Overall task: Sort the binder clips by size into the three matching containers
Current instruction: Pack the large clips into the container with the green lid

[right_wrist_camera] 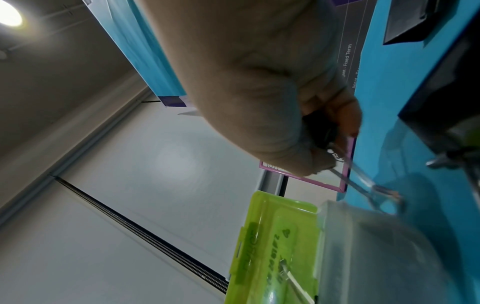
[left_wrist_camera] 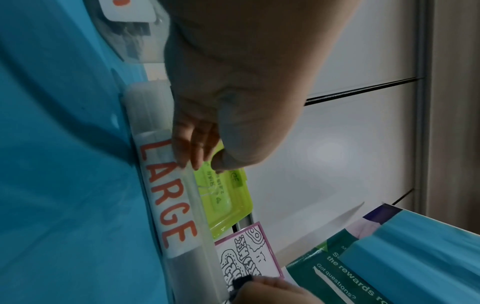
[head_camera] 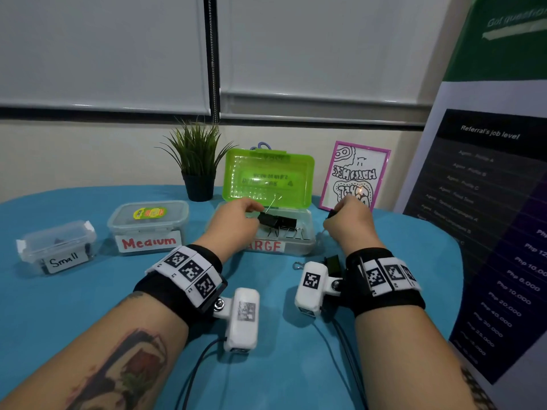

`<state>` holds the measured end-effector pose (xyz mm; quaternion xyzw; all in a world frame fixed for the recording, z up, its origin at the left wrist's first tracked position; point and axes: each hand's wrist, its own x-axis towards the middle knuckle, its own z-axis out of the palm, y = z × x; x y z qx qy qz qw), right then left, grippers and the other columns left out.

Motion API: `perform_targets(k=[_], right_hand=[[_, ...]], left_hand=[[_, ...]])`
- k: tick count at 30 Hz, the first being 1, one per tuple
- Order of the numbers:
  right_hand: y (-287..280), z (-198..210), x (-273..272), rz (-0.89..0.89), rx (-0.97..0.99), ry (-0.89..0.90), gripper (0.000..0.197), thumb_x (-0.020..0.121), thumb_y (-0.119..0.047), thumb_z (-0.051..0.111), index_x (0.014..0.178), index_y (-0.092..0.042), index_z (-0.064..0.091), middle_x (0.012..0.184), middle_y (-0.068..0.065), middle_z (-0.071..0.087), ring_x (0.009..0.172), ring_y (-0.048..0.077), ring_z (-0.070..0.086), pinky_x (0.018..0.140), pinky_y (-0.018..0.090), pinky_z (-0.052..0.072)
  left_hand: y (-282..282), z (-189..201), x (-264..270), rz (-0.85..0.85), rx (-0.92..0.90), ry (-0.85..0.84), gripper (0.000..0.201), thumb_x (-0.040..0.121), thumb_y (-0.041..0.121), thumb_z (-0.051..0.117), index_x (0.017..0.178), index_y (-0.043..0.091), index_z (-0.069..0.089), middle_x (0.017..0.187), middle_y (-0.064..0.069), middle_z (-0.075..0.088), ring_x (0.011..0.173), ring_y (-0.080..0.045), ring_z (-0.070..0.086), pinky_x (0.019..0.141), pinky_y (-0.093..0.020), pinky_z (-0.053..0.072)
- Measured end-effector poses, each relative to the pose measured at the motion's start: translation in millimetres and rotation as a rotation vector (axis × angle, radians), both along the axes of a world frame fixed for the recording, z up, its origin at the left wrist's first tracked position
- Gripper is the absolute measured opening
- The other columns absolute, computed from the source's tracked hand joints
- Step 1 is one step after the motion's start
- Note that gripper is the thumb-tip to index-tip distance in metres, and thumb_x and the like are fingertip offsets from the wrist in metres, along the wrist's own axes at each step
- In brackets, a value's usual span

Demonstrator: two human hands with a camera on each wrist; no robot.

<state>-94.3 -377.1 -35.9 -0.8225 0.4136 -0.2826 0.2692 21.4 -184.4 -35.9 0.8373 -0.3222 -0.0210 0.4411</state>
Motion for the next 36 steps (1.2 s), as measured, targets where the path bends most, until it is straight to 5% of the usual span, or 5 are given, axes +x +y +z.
perform_targets(k=[9, 19, 23, 32, 36], right_hand=[[47, 12, 21, 0.407, 0.238, -0.779, 0.033, 0.089, 0.005, 0.063, 0.091, -0.023, 0.046, 0.099, 0.014, 0.071, 0.078, 0.024, 0.073, 0.070, 0.037, 0.061], [62, -7, 40, 0.581, 0.096, -0.132, 0.038, 0.096, -0.040, 0.062, 0.127, -0.022, 0.052, 0.127, 0.003, 0.060, 0.110, 0.020, 0.059, 0.093, 0.037, 0.051], [65, -6, 32, 0.633, 0.016, 0.176, 0.017, 0.095, -0.038, 0.064, 0.090, -0.025, 0.073, 0.083, -0.003, 0.065, 0.077, 0.014, 0.060, 0.065, 0.027, 0.047], [50, 6, 19, 0.442, 0.050, 0.189, 0.024, 0.078, -0.021, 0.073, 0.057, -0.014, 0.063, 0.056, 0.003, 0.051, 0.055, 0.016, 0.047, 0.052, 0.022, 0.036], [55, 3, 25, 0.419, -0.020, 0.114, 0.012, 0.076, -0.023, 0.074, 0.084, -0.019, 0.067, 0.095, 0.005, 0.064, 0.089, 0.022, 0.059, 0.076, 0.030, 0.051]], left_hand=[[-3, -4, 3, -0.020, -0.085, -0.027, 0.035, 0.095, 0.026, 0.062, 0.130, 0.022, 0.057, 0.119, 0.001, 0.065, 0.105, -0.015, 0.062, 0.081, -0.025, 0.047], [4, -2, 17, 0.189, -0.472, 0.120, 0.026, 0.092, -0.004, 0.049, 0.102, 0.020, 0.048, 0.087, -0.008, 0.066, 0.058, -0.005, 0.066, 0.050, -0.021, 0.049], [9, -2, 23, 0.163, -0.524, 0.217, 0.030, 0.092, -0.008, 0.041, 0.085, 0.019, 0.053, 0.094, -0.011, 0.064, 0.078, -0.015, 0.068, 0.074, -0.035, 0.058], [10, -5, 27, 0.078, 0.278, -0.069, 0.022, 0.095, 0.039, 0.053, 0.103, 0.028, 0.071, 0.104, -0.001, 0.069, 0.102, -0.027, 0.061, 0.101, -0.050, 0.044], [14, -5, 22, 0.031, 0.534, -0.151, 0.019, 0.095, 0.042, 0.049, 0.088, 0.038, 0.066, 0.100, 0.004, 0.068, 0.103, -0.025, 0.058, 0.101, -0.047, 0.037]])
